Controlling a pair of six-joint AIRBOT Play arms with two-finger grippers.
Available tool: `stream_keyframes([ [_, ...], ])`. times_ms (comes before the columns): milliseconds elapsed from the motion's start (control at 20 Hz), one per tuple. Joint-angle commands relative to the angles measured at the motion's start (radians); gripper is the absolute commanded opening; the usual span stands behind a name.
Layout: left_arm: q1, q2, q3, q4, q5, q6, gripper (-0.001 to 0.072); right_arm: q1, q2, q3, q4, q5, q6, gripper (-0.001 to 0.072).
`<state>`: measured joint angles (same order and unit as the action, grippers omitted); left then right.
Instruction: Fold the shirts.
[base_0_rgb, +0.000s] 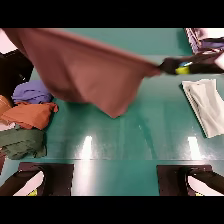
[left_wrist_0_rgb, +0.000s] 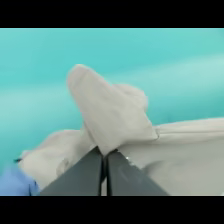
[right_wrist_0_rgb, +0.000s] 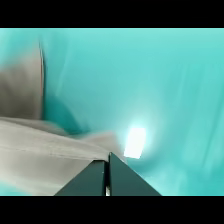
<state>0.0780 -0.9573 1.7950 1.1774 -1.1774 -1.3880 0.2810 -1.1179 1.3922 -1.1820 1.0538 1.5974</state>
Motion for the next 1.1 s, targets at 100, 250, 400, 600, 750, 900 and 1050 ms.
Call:
stream_keyframes([
  [100, 0.002, 0.126, 0.235, 0.019, 0.018, -0.044, 0.0024, -0.135, 0.248, 0.227, -0.053, 0.079, -0.055, 0.0016],
  [250, 0.002, 0.141, 0.333, -0.026, 0.037, -0.056, 0.0023, -0.188, 0.31, 0.356, -0.106, 0.095, -0.056, 0.0015],
  [400, 0.002, 0.141, 0.336, -0.112, 0.05, -0.052, 0.0023, -0.246, 0.309, 0.48, -0.155, 0.153, -0.057, 0.0015],
  [600, 0.002, 0.115, 0.181, -0.116, 0.052, -0.052, 0.0023, -0.293, 0.173, 0.634, -0.154, 0.306, -0.058, 0.0015],
  [750, 0.002, 0.029, 0.019, -0.116, -0.002, -0.05, 0.0023, -0.293, 0.026, 0.628, -0.154, 0.382, -0.058, 0.0014],
  [900, 0.002, -0.107, -0.166, -0.116, -0.028, -0.033, 0.0023, -0.293, -0.133, 0.515, -0.155, 0.421, -0.058, 0.0015],
  [1050, -0.023, -0.295, -0.329, -0.111, 0.027, 0.026, 0.0023, -0.276, -0.294, 0.406, -0.157, 0.381, -0.058, 0.0014],
])
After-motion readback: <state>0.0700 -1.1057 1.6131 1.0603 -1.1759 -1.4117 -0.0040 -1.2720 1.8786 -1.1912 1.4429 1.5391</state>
